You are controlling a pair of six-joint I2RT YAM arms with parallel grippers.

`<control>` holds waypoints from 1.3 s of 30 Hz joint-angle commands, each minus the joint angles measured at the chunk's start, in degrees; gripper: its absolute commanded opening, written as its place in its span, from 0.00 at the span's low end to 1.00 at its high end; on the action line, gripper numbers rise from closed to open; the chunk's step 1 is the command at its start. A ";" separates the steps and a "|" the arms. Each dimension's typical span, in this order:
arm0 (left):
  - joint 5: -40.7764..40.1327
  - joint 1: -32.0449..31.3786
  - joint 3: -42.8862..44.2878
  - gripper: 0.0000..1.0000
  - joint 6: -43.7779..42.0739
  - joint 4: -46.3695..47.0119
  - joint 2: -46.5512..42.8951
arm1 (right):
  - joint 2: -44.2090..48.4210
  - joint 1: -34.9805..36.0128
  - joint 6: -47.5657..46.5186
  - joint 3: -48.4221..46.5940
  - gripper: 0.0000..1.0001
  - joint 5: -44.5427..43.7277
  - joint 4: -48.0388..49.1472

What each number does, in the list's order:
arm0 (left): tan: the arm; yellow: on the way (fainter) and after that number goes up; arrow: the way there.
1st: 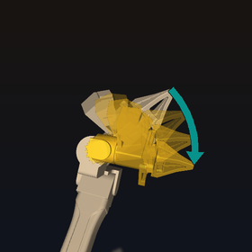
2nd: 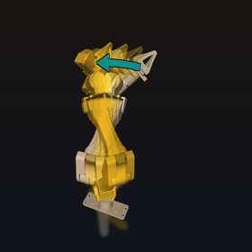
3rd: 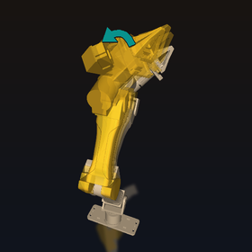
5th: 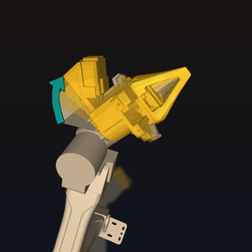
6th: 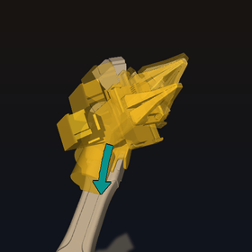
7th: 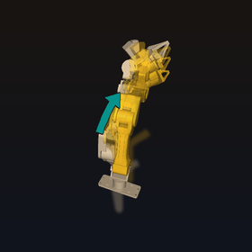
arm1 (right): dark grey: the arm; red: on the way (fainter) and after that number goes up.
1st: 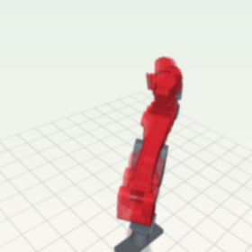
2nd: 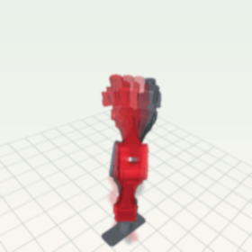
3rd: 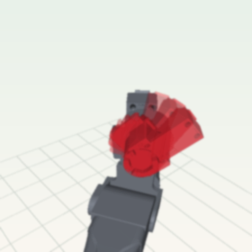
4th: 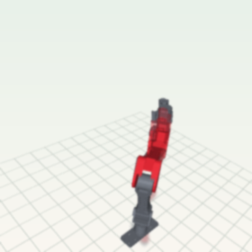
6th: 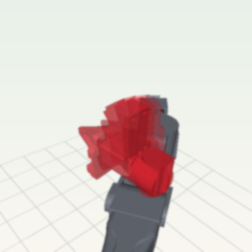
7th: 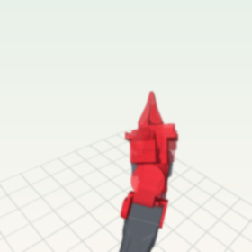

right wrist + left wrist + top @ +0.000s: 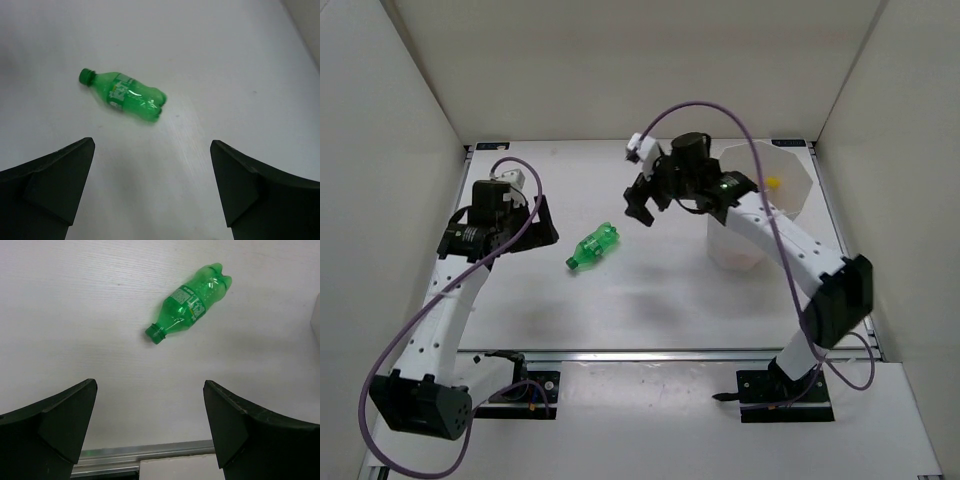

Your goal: Put the plastic bottles in the bin

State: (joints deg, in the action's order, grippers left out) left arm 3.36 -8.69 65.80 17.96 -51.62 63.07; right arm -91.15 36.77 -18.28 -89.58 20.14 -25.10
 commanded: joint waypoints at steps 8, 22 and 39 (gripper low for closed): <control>-4.76 1.04 -3.31 0.99 -0.46 -8.58 -6.38 | -29.30 6.99 -20.02 -17.34 1.00 13.79 -1.52; -4.24 0.52 -2.61 0.99 -1.52 -9.73 -6.03 | -39.80 7.78 -16.35 -14.67 0.99 11.79 4.79; 3.84 -0.72 -0.76 0.99 0.59 -0.77 -0.14 | -16.63 4.73 0.86 -15.45 0.31 -11.69 4.72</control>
State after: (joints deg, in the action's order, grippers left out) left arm 3.68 -8.91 62.78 18.04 -56.07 62.57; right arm -119.90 44.47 -23.55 -101.56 16.60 -22.59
